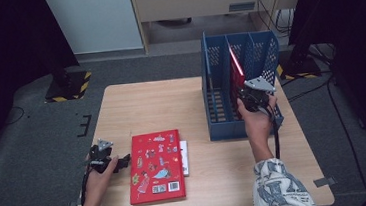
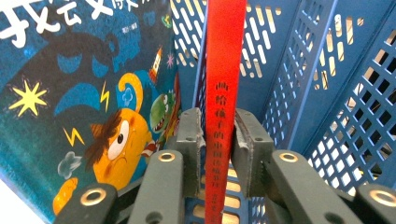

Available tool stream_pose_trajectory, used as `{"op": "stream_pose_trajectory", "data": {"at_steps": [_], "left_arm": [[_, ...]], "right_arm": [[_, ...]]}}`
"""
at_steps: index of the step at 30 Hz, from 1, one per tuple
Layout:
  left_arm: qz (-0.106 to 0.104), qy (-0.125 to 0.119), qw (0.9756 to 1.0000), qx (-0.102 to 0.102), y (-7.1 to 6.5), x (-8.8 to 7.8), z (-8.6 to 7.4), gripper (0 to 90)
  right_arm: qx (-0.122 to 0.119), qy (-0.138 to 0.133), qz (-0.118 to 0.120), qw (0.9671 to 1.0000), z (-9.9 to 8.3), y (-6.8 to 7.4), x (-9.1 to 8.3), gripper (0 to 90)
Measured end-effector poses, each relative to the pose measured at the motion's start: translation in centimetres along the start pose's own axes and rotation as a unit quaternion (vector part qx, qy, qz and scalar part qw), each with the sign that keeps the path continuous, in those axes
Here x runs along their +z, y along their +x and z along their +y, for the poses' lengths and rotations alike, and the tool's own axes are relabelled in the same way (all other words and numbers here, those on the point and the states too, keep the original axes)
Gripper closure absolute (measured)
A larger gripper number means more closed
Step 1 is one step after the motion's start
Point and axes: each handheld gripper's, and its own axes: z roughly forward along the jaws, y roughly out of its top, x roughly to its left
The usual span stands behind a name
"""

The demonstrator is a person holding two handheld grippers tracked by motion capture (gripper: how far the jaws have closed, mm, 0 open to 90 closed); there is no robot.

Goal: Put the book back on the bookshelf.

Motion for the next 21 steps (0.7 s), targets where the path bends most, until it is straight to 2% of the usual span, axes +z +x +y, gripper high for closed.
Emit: {"op": "stream_pose_trajectory", "data": {"at_steps": [9,21], "left_arm": [[0.0,0.0,1.0,-0.001,0.0,0.0,0.0,0.0],[-0.001,0.0,1.0,0.0,0.0,0.0,0.0,0.0]], "right_arm": [[0.0,0.002,-0.004,1.0,0.0,0.1,-0.1,77.6],[-0.002,0.004,-0.001,1.0,0.3,1.0,0.2,76.5]]}}
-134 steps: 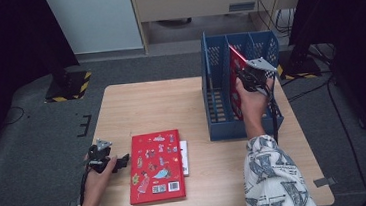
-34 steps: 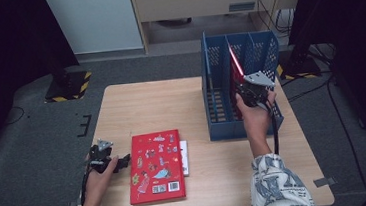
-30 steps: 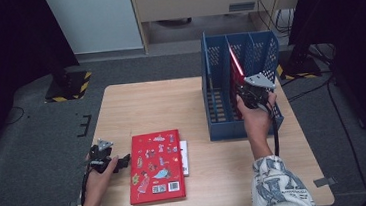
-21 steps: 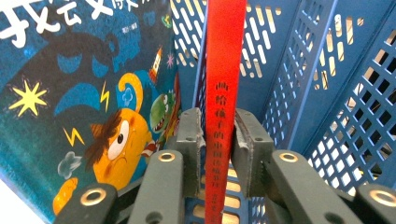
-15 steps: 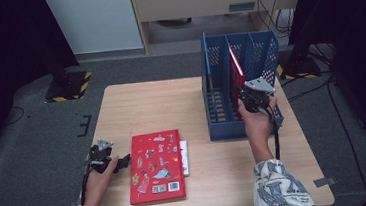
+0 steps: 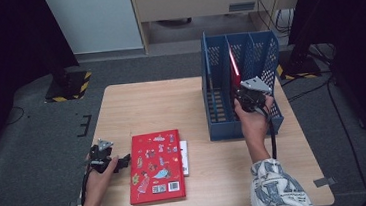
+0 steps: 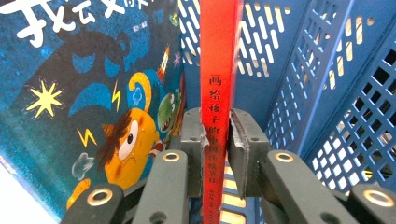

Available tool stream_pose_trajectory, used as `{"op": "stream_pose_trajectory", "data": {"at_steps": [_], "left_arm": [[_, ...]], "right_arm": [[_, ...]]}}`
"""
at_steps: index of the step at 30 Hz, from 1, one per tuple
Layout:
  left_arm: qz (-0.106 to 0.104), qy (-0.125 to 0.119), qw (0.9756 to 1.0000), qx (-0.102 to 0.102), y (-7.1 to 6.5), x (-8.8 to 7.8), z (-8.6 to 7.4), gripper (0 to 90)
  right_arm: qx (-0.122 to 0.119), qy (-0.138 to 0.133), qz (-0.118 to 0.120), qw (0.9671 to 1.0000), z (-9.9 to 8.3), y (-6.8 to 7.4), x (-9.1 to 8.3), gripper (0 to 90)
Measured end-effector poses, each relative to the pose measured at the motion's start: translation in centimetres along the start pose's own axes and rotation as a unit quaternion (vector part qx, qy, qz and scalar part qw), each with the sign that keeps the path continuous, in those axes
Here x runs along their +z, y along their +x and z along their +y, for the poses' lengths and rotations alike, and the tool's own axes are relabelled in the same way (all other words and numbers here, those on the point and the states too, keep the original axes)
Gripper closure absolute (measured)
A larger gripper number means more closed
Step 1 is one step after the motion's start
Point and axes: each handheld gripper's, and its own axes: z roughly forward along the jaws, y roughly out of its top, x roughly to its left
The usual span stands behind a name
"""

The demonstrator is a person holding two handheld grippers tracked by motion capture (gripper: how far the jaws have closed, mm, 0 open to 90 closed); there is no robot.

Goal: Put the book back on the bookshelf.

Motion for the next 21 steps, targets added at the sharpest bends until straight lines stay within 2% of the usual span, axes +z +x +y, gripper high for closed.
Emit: {"op": "stream_pose_trajectory", "data": {"at_steps": [12,21], "left_arm": [[0.0,0.0,1.0,0.0,-0.01,0.01,0.01,0.0],[0.0,0.0,1.0,0.0,-0.01,0.01,0.01,0.0]], "right_arm": [[0.005,-0.003,0.007,1.0,-0.05,-0.1,0.0,75.3],[0.01,-0.008,0.018,0.9998,0.01,-0.17,-0.14,70.8]]}}
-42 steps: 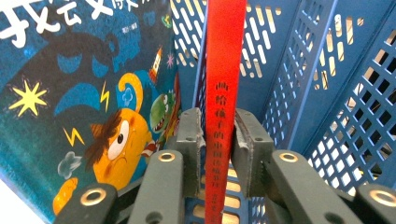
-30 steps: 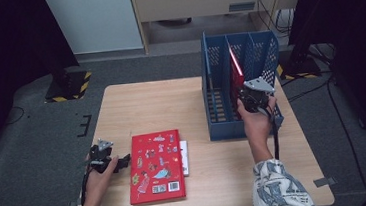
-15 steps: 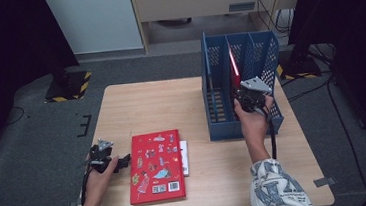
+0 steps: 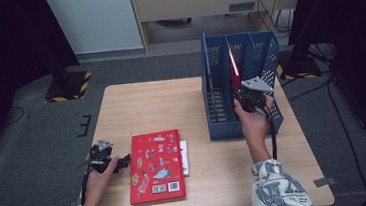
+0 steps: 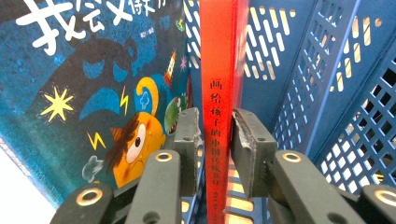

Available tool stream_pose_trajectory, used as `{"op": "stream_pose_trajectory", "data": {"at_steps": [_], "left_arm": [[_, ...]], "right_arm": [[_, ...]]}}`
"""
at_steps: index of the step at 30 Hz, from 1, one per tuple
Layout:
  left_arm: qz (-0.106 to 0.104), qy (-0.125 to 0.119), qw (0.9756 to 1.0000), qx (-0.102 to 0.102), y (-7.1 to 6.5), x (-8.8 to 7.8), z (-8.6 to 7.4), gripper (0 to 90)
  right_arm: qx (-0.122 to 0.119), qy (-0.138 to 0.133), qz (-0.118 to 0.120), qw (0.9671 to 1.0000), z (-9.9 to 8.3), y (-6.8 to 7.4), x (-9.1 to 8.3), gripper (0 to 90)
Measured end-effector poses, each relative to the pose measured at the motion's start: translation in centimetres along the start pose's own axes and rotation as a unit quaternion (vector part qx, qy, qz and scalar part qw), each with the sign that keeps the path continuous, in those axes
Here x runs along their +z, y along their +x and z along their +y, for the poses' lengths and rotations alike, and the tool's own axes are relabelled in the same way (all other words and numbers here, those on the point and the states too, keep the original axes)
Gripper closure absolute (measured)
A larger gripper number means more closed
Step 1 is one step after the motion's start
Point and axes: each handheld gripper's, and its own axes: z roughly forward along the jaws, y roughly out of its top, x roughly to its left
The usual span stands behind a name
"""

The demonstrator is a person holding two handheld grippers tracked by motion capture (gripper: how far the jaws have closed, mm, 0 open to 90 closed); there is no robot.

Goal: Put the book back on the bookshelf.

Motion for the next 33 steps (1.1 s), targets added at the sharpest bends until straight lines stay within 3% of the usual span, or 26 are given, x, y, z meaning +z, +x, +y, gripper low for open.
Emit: {"op": "stream_pose_trajectory", "data": {"at_steps": [10,19,25,33], "left_arm": [[0.0,0.0,1.0,0.0,0.0,0.0,0.0,0.0],[0.0,0.0,1.0,0.0,0.0,0.0,0.0,0.0],[0.0,0.0,1.0,0.0,0.0,0.0,0.0,0.0],[0.001,0.0,1.0,-0.001,-0.1,0.0,0.0,0.0]], "right_arm": [[0.009,-0.003,0.01,0.9999,-0.2,0.1,-0.3,59.4],[0.021,-0.002,0.033,0.9992,-0.7,0.0,-1.1,38.6],[0.026,0.0,0.056,0.9981,-1.0,0.0,-2.3,26.1],[0.022,0.002,0.093,0.9954,-2.4,0.8,-4.4,19.3]]}}
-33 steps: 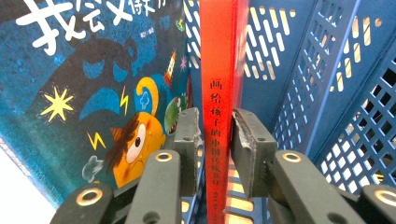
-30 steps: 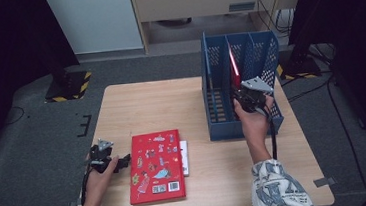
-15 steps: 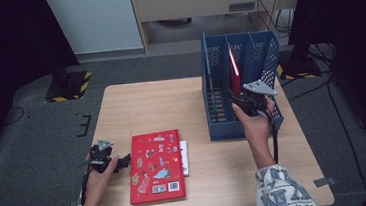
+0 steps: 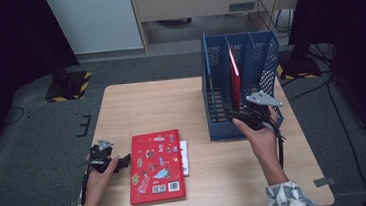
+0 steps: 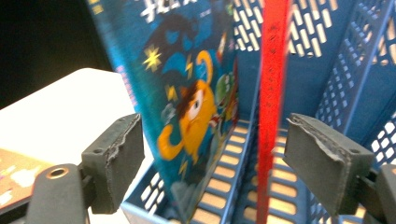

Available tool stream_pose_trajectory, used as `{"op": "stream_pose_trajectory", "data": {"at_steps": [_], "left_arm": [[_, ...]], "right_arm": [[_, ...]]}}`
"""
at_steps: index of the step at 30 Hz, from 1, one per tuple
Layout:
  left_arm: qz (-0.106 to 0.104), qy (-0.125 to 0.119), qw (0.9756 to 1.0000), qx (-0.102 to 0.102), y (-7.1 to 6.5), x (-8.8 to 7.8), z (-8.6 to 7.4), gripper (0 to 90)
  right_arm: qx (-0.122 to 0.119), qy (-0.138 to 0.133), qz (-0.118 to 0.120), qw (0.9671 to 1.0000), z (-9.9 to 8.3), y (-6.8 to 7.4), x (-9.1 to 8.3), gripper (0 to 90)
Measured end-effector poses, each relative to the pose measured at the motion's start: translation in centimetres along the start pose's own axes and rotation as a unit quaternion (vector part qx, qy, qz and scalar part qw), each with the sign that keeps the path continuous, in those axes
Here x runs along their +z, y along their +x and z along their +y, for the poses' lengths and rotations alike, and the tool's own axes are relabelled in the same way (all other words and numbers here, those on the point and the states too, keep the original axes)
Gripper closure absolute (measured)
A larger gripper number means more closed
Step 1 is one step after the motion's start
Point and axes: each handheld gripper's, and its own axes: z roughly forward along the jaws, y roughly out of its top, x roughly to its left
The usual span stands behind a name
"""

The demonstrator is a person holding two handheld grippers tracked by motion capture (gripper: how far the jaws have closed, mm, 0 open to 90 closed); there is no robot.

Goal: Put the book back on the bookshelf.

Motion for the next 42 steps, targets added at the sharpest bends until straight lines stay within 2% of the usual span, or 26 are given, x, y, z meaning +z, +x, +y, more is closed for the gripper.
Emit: {"op": "stream_pose_trajectory", "data": {"at_steps": [11,14,20,28,32,34,40,42], "left_arm": [[0.0,0.0,1.0,0.0,0.0,0.0,0.0,0.0],[0.0,0.0,1.0,0.0,0.0,0.0,0.0,0.0],[-0.002,0.001,1.0,-0.001,0.0,0.0,0.0,0.0],[-0.003,0.001,1.0,0.0,0.0,0.0,0.0,0.0],[-0.005,-0.001,1.0,-0.001,0.1,-0.1,0.0,0.6],[-0.007,-0.001,0.9999,-0.009,0.3,-0.3,0.0,2.0],[-0.007,-0.019,0.9996,-0.021,0.6,-1.8,-0.1,6.0],[-0.013,-0.027,0.9993,-0.021,0.4,-2.6,0.0,6.6]], "right_arm": [[-0.016,0.013,0.03,0.9994,-1.0,1.7,-0.7,13.7],[-0.029,0.024,0.034,0.9987,-1.4,2.3,-0.6,12.8],[-0.018,0.029,0.055,0.9979,-2.3,3.2,-0.7,11.1],[-0.031,0.035,0.083,0.9954,-3.2,5.2,-1.3,9.7],[-0.041,0.039,0.099,0.9934,-4.1,6.6,-1.7,12.3],[-0.048,0.047,0.108,0.9919,-4.8,7.5,-1.8,12.5],[-0.063,0.075,0.139,0.9854,-6.6,9.8,-1.7,15.2],[-0.062,0.082,0.151,0.9833,-7.0,10.5,-1.5,16.0]]}}
